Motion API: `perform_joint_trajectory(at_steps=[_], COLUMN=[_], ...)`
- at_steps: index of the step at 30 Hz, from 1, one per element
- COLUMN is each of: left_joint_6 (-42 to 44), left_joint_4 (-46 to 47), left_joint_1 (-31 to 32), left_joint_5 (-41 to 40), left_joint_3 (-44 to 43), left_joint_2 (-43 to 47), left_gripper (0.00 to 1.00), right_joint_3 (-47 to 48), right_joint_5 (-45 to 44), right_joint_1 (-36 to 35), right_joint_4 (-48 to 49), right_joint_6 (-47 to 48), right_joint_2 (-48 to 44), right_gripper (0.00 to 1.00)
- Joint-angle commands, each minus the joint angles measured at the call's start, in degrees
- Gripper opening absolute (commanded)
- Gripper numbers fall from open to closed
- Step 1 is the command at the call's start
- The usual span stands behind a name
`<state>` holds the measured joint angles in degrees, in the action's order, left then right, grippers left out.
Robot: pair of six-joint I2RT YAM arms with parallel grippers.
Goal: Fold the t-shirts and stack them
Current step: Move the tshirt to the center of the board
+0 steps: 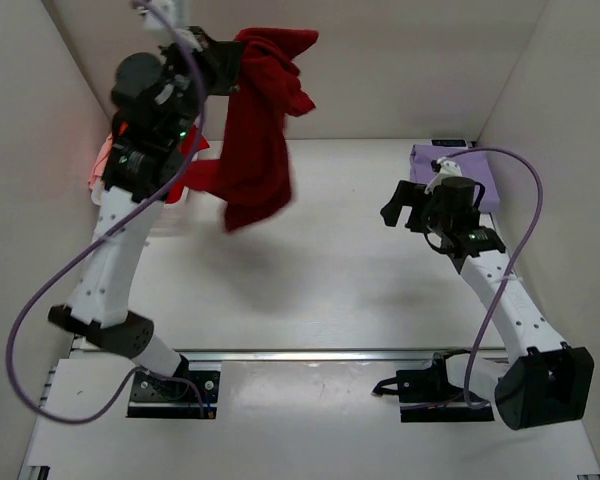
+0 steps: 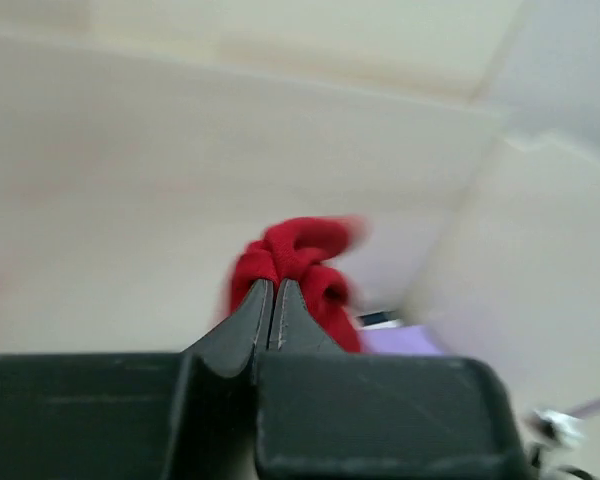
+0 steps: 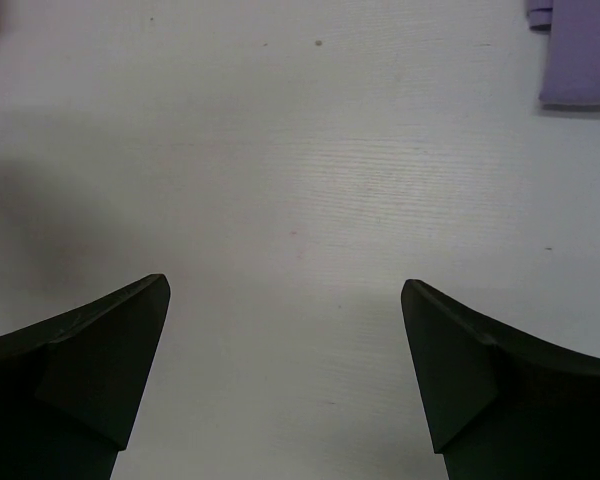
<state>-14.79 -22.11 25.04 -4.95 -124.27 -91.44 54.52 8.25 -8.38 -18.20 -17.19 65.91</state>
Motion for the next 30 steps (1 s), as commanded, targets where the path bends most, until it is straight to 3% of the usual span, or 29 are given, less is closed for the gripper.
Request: perform_joint_trajectory(at_steps=[1, 4, 11, 12, 13, 15, 18, 22, 24, 30], left_joint_6=[-5.0, -4.7, -10.3, -11.0, -13.2, -16.5, -17.7, -17.6, -19.2, -28.4], left_joint_4=[0.7, 0.8, 6.2, 8.6, 11.8, 17.6, 21.0, 18.6, 18.9, 23.0], left_joint_1=[-4.0, -3.2, -5.1, -6.6, -7.4, -11.0, -11.5, -6.4, -0.8, 10.5], left_joint_5=[6.6, 6.9, 11.6, 13.2, 17.0, 20.9, 19.3, 16.2, 16.3, 12.1], left_joint_3=[6.6, 14.9, 48.1, 54.2, 60.7, 69.9, 79.5, 82.2, 82.8, 80.0], left_joint_2=[4.8, 7.2, 10.2, 10.7, 10.8, 11.9, 16.4, 19.5, 20.6, 12.8], left_gripper=[0.00, 0.00, 0.00, 0.11, 0.35, 0.44, 0.53, 0.59, 0.61, 0.62], right_joint_3=[-3.4, -6.0, -9.2, -9.5, -10.1, -11.0, -12.6, -15.7, -17.1, -20.3], right_joint_5=[0.0, 0.8, 3.0, 3.2, 3.1, 2.7, 1.9, 1.0, 0.8, 0.5], right_joint_1=[1.2, 2.1, 2.1, 1.9, 1.4, 1.1, 0.2, 1.3, 2.0, 2.0], right_joint_4=[0.1, 0.8, 0.1, 0.0, 0.0, -0.1, -0.2, 1.2, 2.4, 4.6], right_joint_6=[-2.1, -2.8, -2.8, -2.8, -2.6, -2.1, -1.4, -1.5, -1.6, -2.5], right_joint_2=[-5.5, -9.3, -13.3, -13.4, -13.5, -13.8, -14.2, -14.1, -13.9, -13.4], right_gripper=[0.99, 0.99, 0.99, 0.99, 0.99, 1.00, 0.99, 1.00, 0.99, 0.99])
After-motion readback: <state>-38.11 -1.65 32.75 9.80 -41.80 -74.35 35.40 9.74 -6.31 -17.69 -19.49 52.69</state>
